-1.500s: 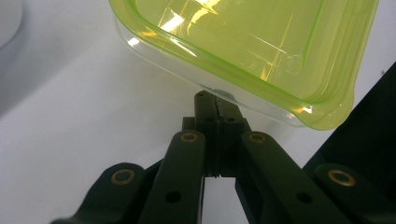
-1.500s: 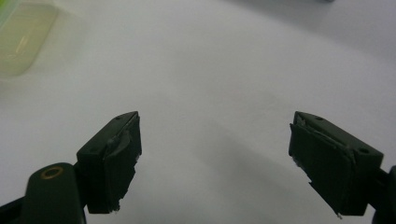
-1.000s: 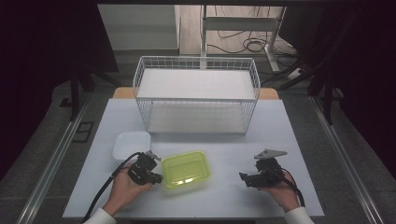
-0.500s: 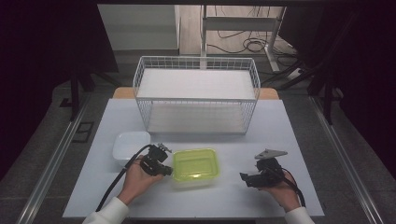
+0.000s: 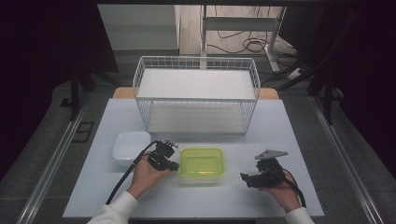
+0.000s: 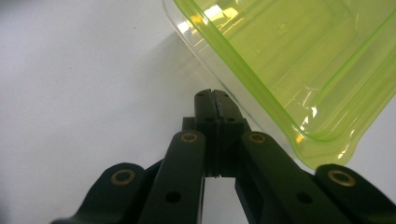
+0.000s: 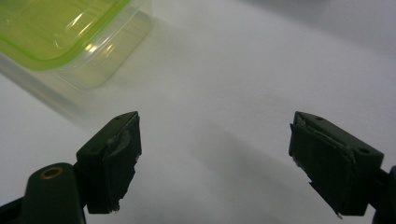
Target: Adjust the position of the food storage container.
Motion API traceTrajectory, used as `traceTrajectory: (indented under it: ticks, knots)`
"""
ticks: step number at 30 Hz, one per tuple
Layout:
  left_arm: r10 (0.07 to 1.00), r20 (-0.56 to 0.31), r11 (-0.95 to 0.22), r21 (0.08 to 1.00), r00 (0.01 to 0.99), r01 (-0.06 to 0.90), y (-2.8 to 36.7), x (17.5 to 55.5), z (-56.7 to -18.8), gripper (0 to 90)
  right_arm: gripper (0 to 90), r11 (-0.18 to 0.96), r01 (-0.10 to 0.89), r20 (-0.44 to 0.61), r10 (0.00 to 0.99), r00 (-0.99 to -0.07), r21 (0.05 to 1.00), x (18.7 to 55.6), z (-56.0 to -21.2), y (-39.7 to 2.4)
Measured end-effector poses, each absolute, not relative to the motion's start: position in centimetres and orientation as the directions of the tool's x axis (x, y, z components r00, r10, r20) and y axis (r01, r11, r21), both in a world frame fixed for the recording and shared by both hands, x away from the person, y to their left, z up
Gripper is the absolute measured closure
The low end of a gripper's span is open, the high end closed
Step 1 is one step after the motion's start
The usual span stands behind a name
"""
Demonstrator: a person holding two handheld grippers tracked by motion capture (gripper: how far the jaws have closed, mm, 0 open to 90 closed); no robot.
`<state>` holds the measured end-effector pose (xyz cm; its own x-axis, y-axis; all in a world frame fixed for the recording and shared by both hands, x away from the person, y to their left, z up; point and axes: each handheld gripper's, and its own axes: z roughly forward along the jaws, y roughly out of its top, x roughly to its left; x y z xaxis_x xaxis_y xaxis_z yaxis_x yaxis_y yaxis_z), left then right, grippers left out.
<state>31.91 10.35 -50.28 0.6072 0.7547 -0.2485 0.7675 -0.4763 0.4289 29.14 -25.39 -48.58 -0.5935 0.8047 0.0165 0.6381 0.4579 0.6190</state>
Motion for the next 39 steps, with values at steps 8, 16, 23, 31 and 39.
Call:
traceTrajectory:
  ticks: [8, 16, 23, 31, 39]
  knots:
    - [0.766, -0.226, -0.452, 0.474, 0.601, 0.755, 11.6, 31.2, -49.0, 88.8, 16.3, 0.436, 0.638, 0.051, 0.8, -0.598, 0.635, 29.0, -48.3, -25.3]
    - [0.772, -0.254, -0.355, 0.588, 0.583, 0.727, 13.3, 28.8, -46.7, 60.6, 15.7, 0.428, 0.609, 0.04, 0.797, -0.603, 0.667, 28.8, -47.9, -25.2]
    - [0.771, -0.336, -0.247, 0.625, 0.541, 0.74, 15.2, 28.0, -45.5, 34.8, 15.0, 0.397, 0.583, 0.062, 0.789, -0.612, 0.709, 28.5, -47.5, -25.0]
    - [0.78, -0.341, -0.228, 0.624, 0.524, 0.747, 15.9, 27.9, -45.5, 31.2, 15.5, 0.374, 0.586, 0.1, 0.779, -0.619, 0.719, 28.4, -47.2, -24.9]
    - [0.759, -0.335, -0.254, 0.637, 0.558, 0.727, 15.5, 27.8, -45.7, 29.4, 18.3, 0.333, 0.613, 0.153, 0.781, -0.605, 0.717, 28.4, -46.9, -25.1]
